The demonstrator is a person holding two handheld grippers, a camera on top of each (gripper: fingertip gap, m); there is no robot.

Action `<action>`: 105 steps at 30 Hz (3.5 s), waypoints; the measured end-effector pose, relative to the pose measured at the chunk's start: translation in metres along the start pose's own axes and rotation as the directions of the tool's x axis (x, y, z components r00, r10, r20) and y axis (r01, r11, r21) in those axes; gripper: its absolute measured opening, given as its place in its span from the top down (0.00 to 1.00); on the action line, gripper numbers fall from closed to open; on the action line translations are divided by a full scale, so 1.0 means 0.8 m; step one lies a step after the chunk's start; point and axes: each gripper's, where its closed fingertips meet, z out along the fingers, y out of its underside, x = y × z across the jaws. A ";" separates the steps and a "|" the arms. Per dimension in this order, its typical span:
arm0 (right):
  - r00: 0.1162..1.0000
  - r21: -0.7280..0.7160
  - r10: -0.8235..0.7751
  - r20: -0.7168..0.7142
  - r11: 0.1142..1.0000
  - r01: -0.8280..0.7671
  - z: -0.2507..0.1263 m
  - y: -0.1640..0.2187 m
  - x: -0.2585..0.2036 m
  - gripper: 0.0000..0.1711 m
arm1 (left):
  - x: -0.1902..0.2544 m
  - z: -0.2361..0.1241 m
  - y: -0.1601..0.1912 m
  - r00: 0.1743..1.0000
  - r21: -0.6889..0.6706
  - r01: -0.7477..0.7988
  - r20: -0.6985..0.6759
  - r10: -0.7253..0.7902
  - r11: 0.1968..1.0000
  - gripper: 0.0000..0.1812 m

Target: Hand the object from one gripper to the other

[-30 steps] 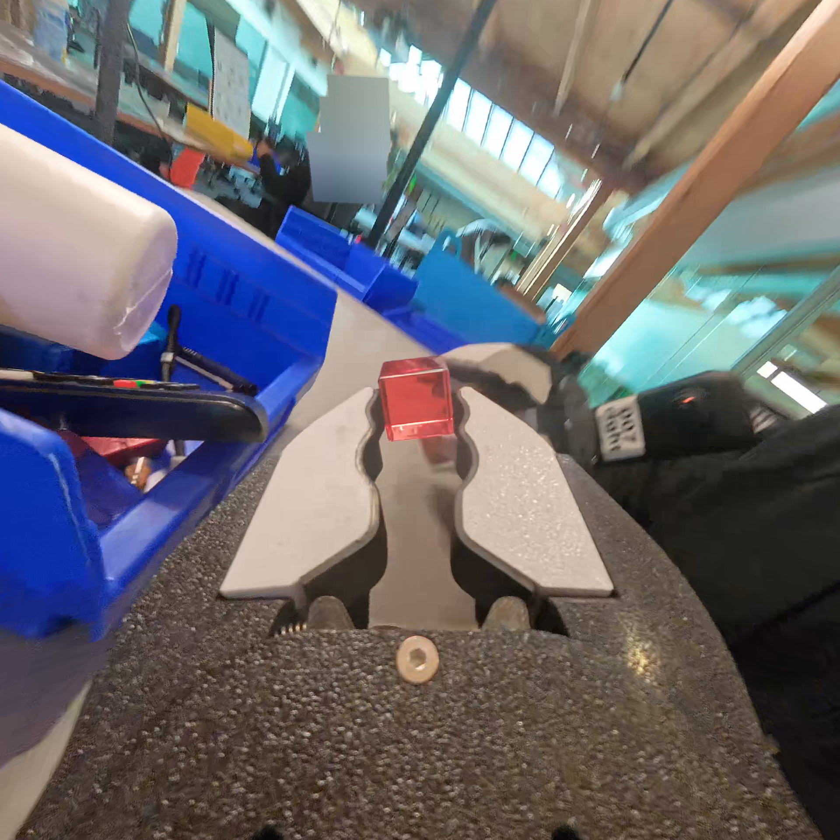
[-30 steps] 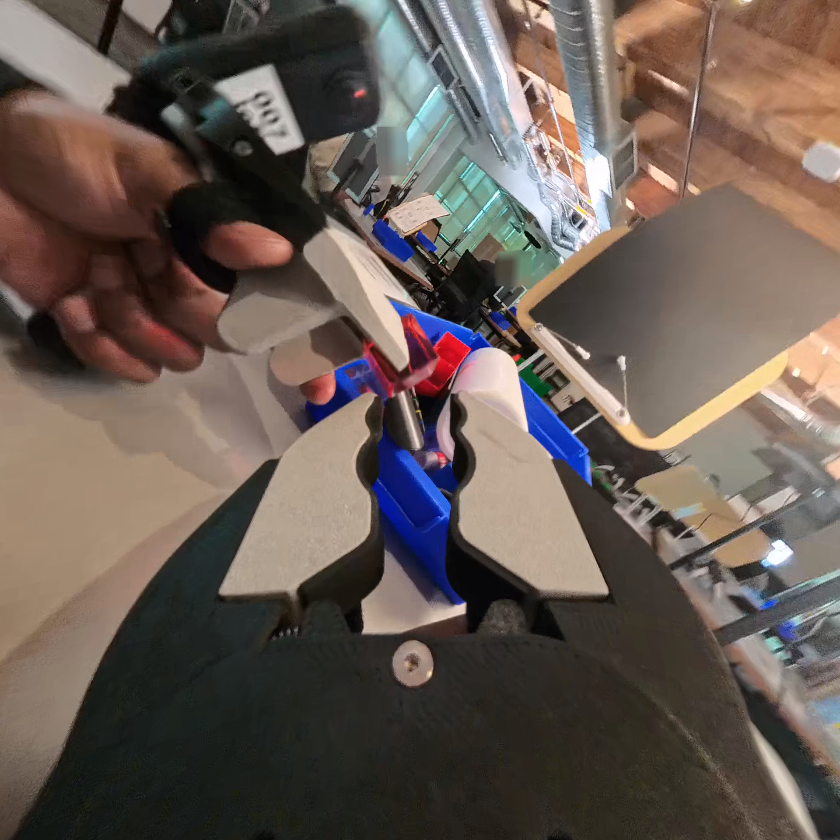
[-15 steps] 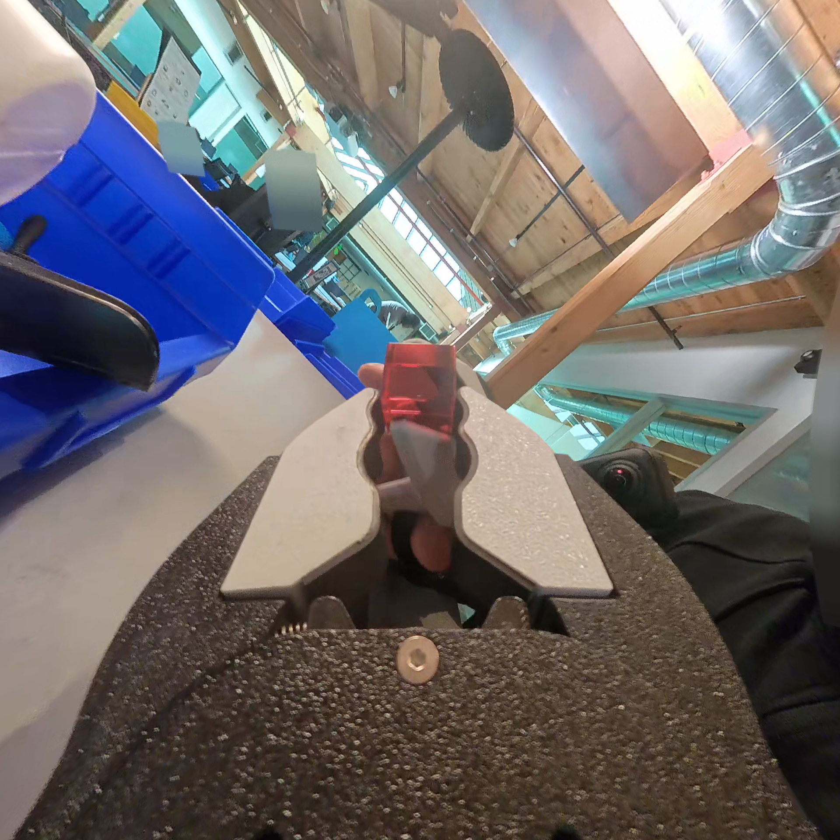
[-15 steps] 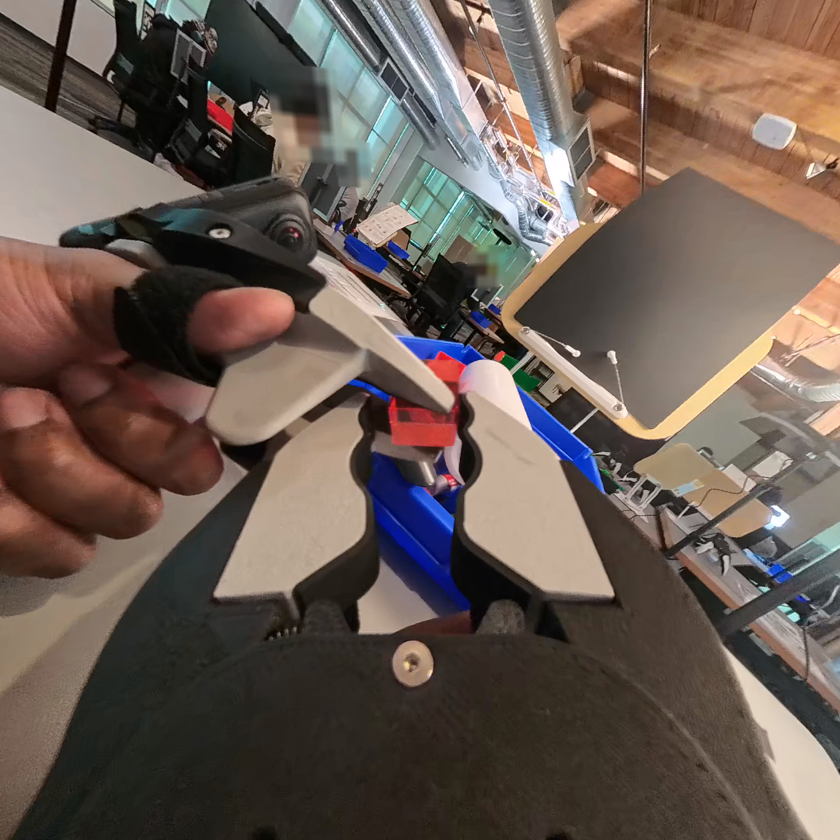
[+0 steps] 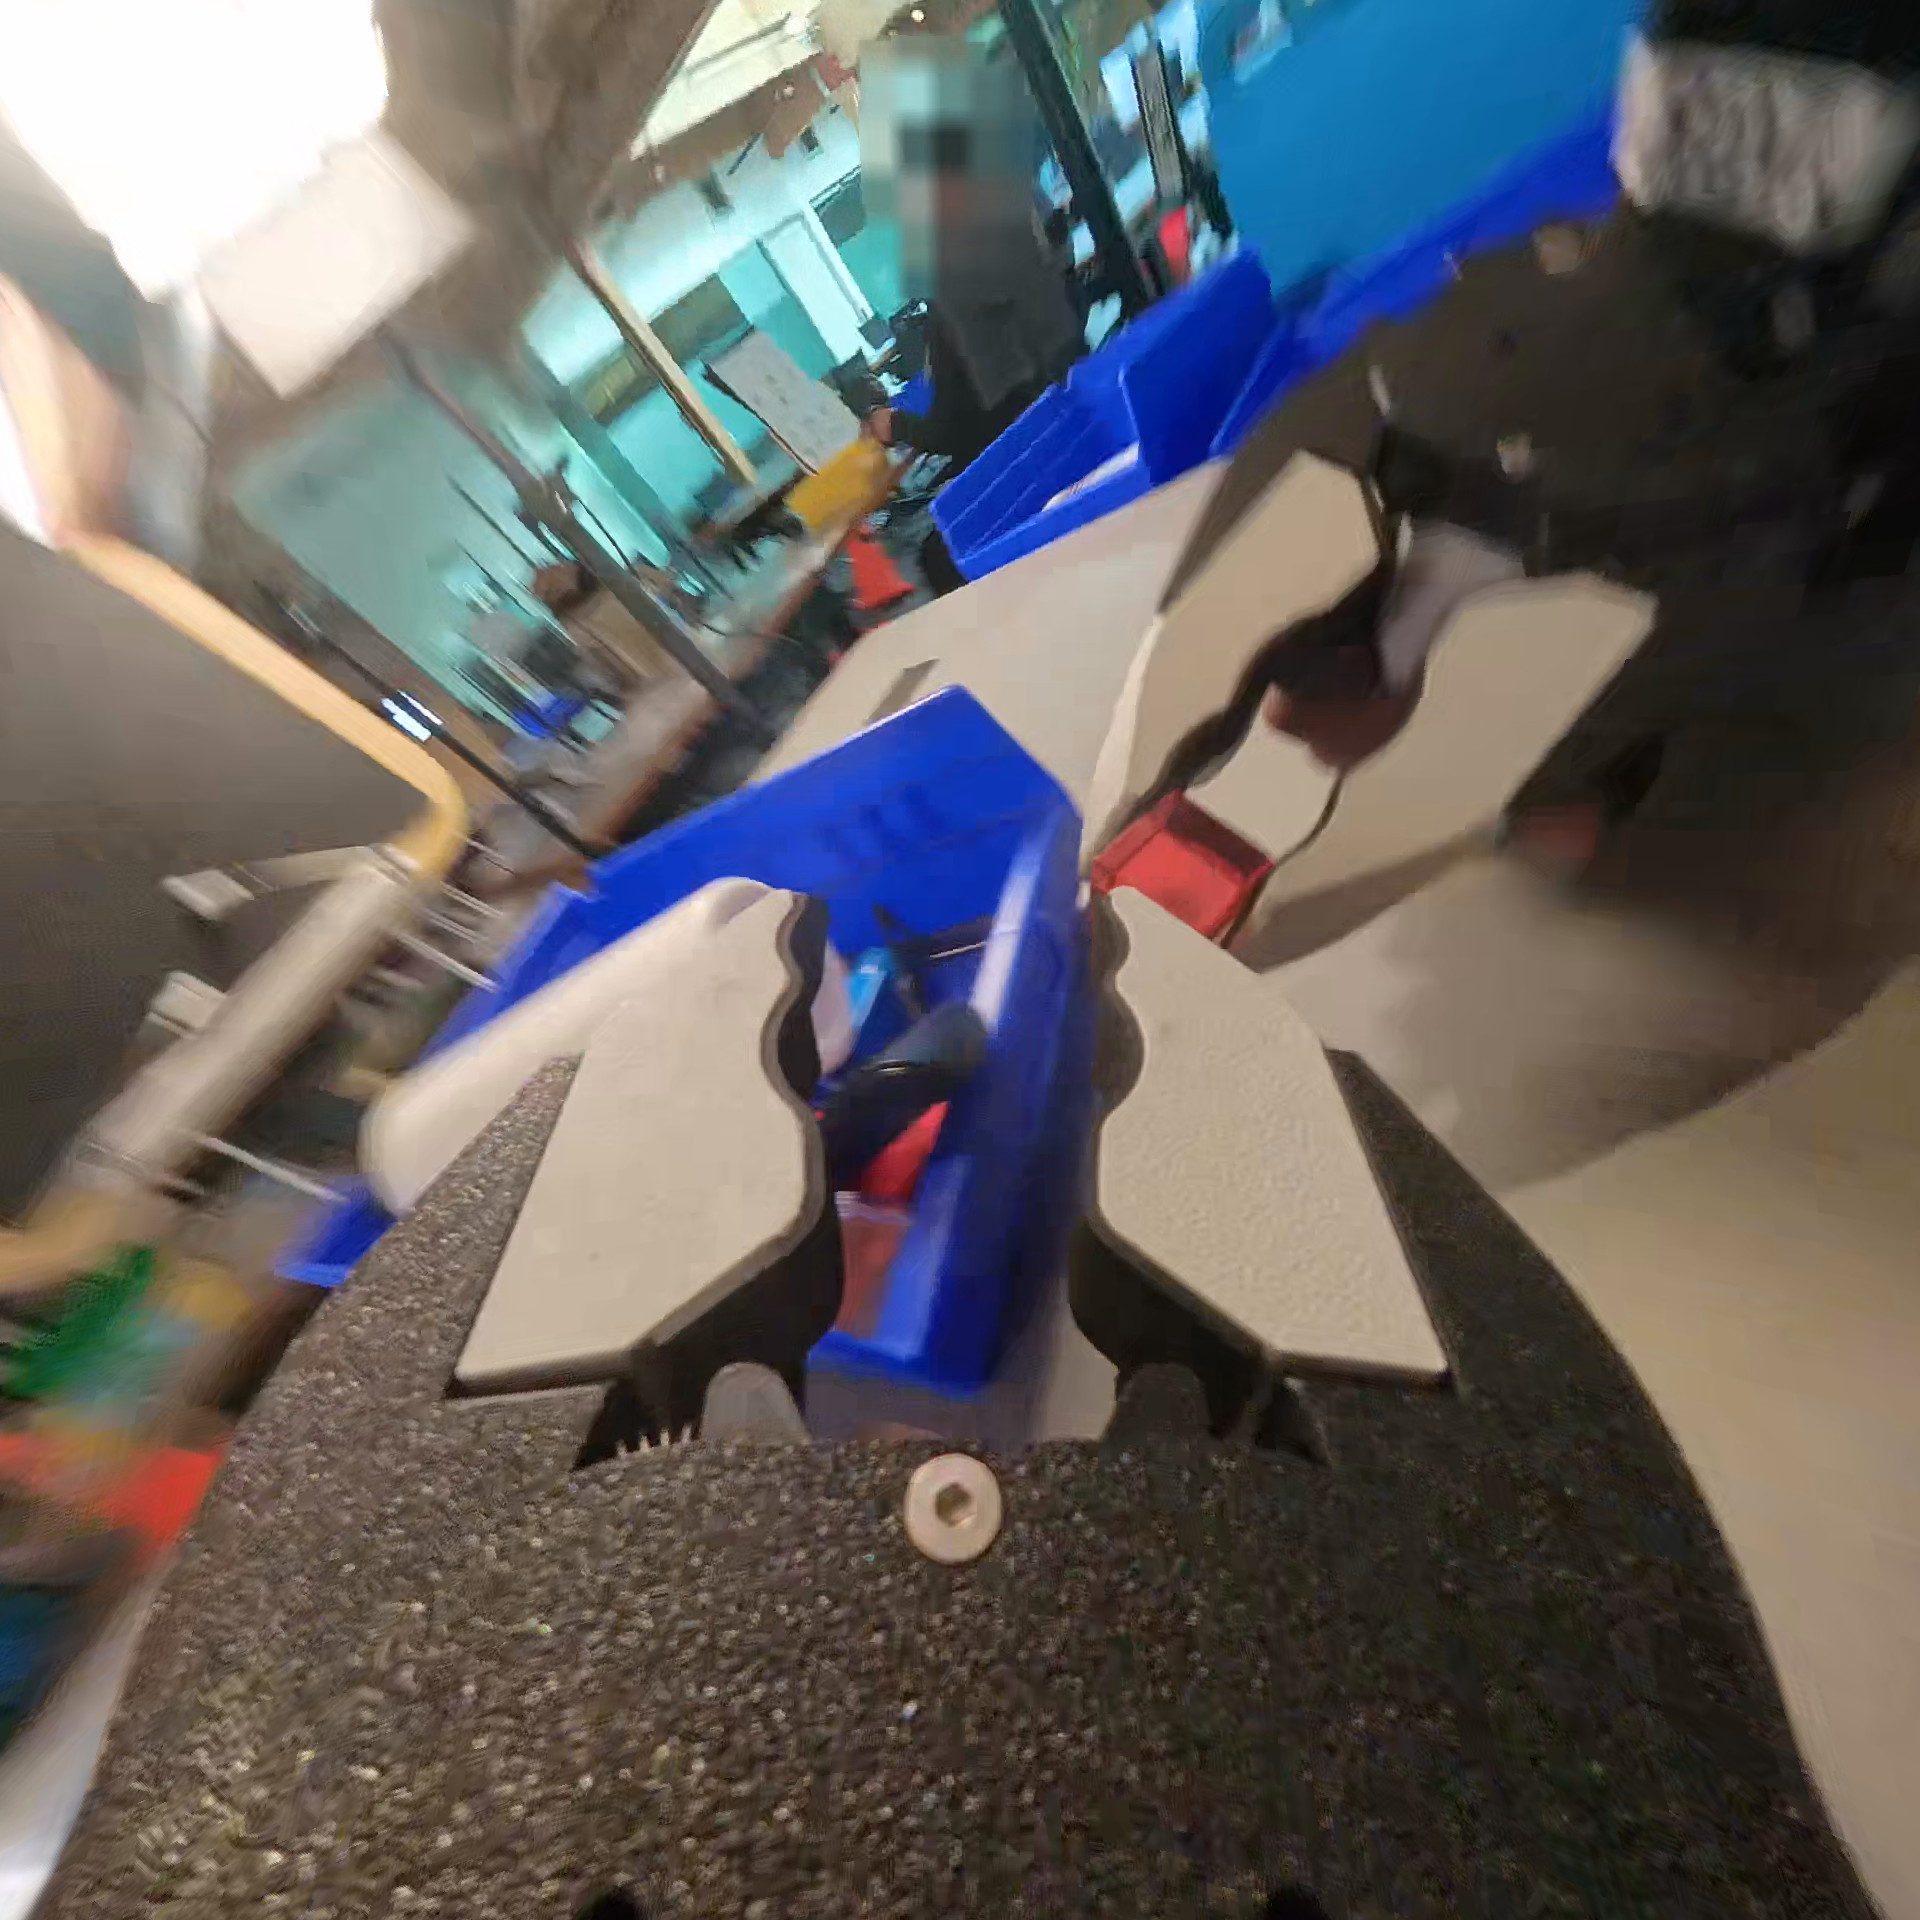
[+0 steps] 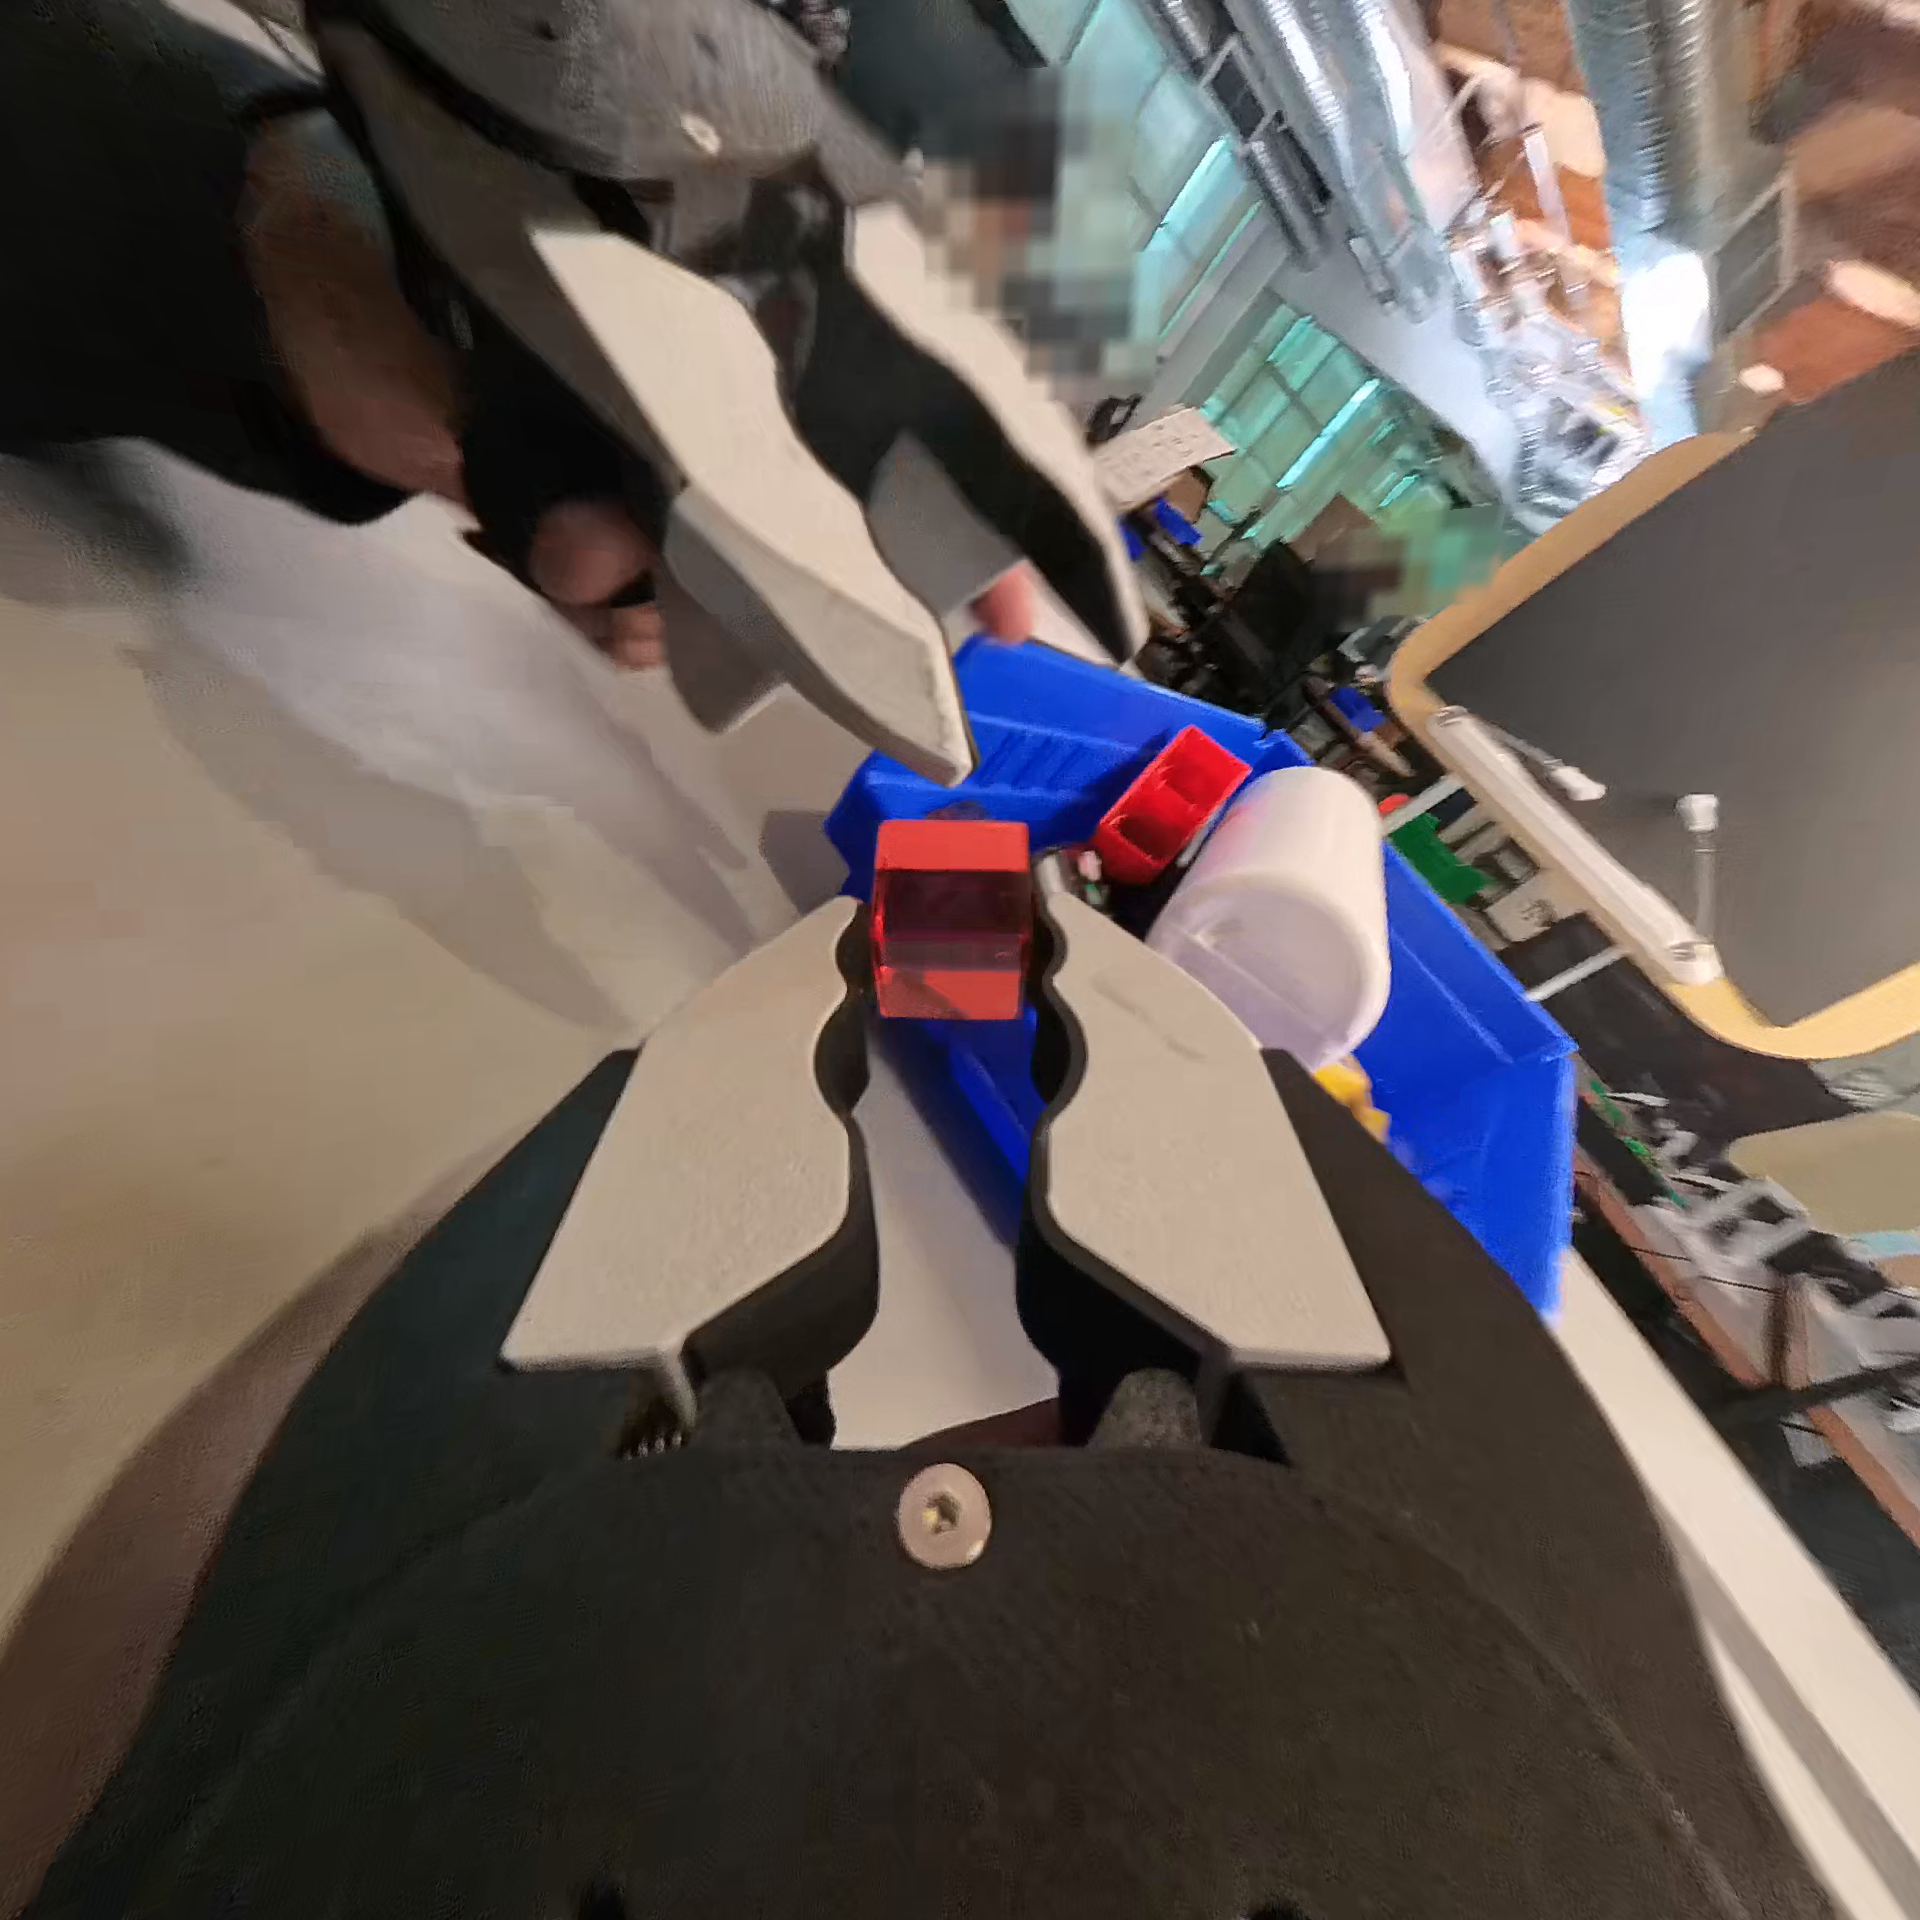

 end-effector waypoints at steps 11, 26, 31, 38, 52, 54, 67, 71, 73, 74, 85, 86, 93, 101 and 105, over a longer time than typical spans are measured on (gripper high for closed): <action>0.783 -0.104 0.459 0.419 0.881 -0.461 -0.017 -0.003 -0.034 0.84 | 0.073 -0.007 0.007 0.857 0.125 -0.485 -0.128 0.499 0.865 0.72; 0.745 -0.155 0.599 0.293 0.799 -0.581 -0.002 0.006 -0.017 0.78 | 0.052 0.018 0.018 0.896 -0.068 -0.437 0.051 0.440 0.897 0.83; 0.806 -0.093 0.589 0.059 0.807 -0.583 0.007 0.007 0.011 0.80 | 0.022 0.022 0.030 0.909 -0.212 -0.337 0.180 0.376 0.917 0.83; 0.800 -0.149 0.600 -0.030 0.788 -0.597 0.022 0.005 -0.006 0.77 | 0.034 0.030 0.036 0.882 -0.301 -0.375 0.176 0.438 0.877 0.84; 0.841 -0.118 0.538 0.059 0.840 -0.529 0.011 0.007 0.002 0.83 | 0.030 0.016 0.028 0.991 -0.097 -0.132 -0.010 0.131 0.987 0.67; 0.832 -0.114 0.545 0.098 0.837 -0.535 0.008 0.007 0.000 0.83 | 0.031 0.012 0.026 0.995 -0.068 -0.086 -0.064 0.082 0.994 0.67; 0.997 -0.071 0.072 0.021 0.995 -0.071 -0.003 0.006 0.002 0.84 | 0.050 0.010 0.029 0.552 -0.284 0.715 -0.330 -0.765 0.639 0.67; 0.983 -0.139 -0.179 -0.049 0.975 0.171 0.004 0.008 -0.006 0.84 | 0.068 0.016 0.026 0.472 -0.347 0.750 -0.315 -0.823 0.563 0.67; 0.960 -0.156 -0.271 -0.064 0.953 0.259 0.008 0.007 -0.013 0.84 | 0.076 0.020 0.029 0.467 -0.373 0.750 -0.287 -0.837 0.546 0.71; 0.949 -0.157 -0.309 -0.066 0.942 0.296 0.009 0.005 -0.017 0.84 | 0.079 0.021 0.029 0.465 -0.375 0.753 -0.280 -0.840 0.542 0.74; 0.916 -0.083 -0.396 -0.061 0.917 0.391 -0.005 -0.001 -0.016 0.81 | 0.049 0.018 0.037 0.865 -0.205 0.434 -0.178 -0.469 0.877 0.84; 0.905 -0.061 -0.420 -0.064 0.907 0.417 -0.010 -0.003 -0.015 0.81 | 0.040 0.016 0.038 0.911 -0.182 0.359 -0.143 -0.386 0.915 0.84; 0.825 -0.005 -0.558 -0.083 0.829 0.560 -0.024 -0.011 -0.016 0.79 | 0.028 0.007 0.019 0.963 -0.070 -0.266 0.014 0.268 0.961 0.84; 0.995 0.005 0.092 0.041 0.996 -0.092 -0.009 -0.017 -0.009 0.70 | 0.031 0.014 0.020 0.826 -0.177 -0.519 0.150 0.544 0.836 0.84; 0.907 -0.028 0.408 0.106 0.913 -0.407 0.002 -0.021 -0.010 0.70 | 0.031 0.016 0.021 0.793 -0.222 -0.547 0.172 0.585 0.807 0.84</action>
